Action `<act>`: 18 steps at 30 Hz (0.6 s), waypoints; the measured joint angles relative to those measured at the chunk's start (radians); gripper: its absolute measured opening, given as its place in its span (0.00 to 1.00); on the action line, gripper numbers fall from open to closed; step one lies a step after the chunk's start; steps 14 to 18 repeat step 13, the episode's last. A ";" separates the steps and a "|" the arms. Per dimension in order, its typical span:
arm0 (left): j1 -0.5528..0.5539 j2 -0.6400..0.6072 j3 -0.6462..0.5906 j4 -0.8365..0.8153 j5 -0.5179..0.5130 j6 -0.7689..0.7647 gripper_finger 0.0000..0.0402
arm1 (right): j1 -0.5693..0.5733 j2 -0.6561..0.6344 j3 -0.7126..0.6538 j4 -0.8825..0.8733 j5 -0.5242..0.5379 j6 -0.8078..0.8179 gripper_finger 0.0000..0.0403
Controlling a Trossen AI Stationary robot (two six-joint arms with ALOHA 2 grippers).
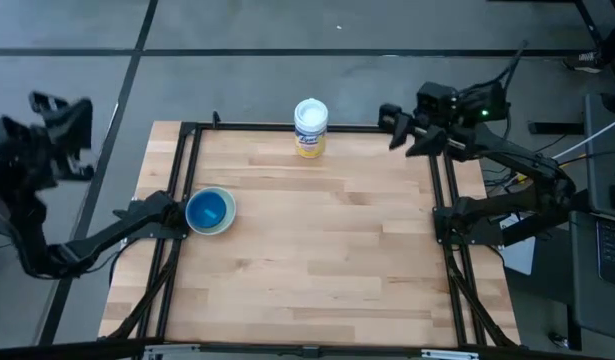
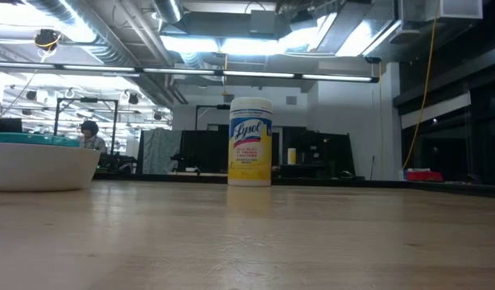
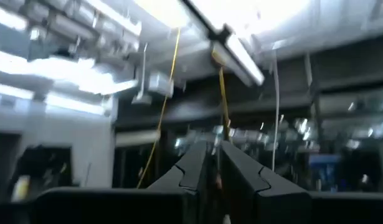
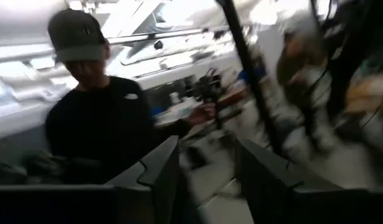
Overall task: Nest bowls inside each other
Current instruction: Return to Home Position
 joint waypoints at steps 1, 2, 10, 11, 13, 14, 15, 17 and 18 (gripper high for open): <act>-0.003 -0.028 -0.001 -0.066 -0.003 0.011 0.09 | 0.005 -0.004 -0.006 -0.001 -0.013 0.060 0.40; -0.006 -0.057 -0.001 -0.125 0.004 -0.008 0.09 | 0.010 -0.011 -0.010 -0.007 -0.025 0.082 0.41; -0.009 -0.239 -0.002 -0.454 0.497 -0.037 0.10 | 0.015 -0.213 -0.235 -0.019 -0.038 -0.241 0.45; -0.008 -0.269 0.000 -0.499 0.514 -0.042 0.10 | 0.011 -0.262 -0.298 -0.019 -0.025 -0.256 0.46; -0.013 -0.331 0.001 -0.578 0.453 -0.071 0.10 | 0.001 -0.379 -0.431 -0.023 0.013 -0.290 0.47; -0.013 -0.331 0.001 -0.578 0.453 -0.071 0.10 | 0.001 -0.379 -0.431 -0.023 0.013 -0.290 0.47; -0.013 -0.331 0.001 -0.578 0.453 -0.071 0.10 | 0.001 -0.379 -0.431 -0.023 0.013 -0.290 0.47; -0.013 -0.331 0.001 -0.578 0.453 -0.071 0.10 | 0.001 -0.379 -0.431 -0.023 0.013 -0.290 0.47; -0.013 -0.331 0.001 -0.578 0.453 -0.071 0.10 | 0.001 -0.379 -0.431 -0.023 0.013 -0.290 0.47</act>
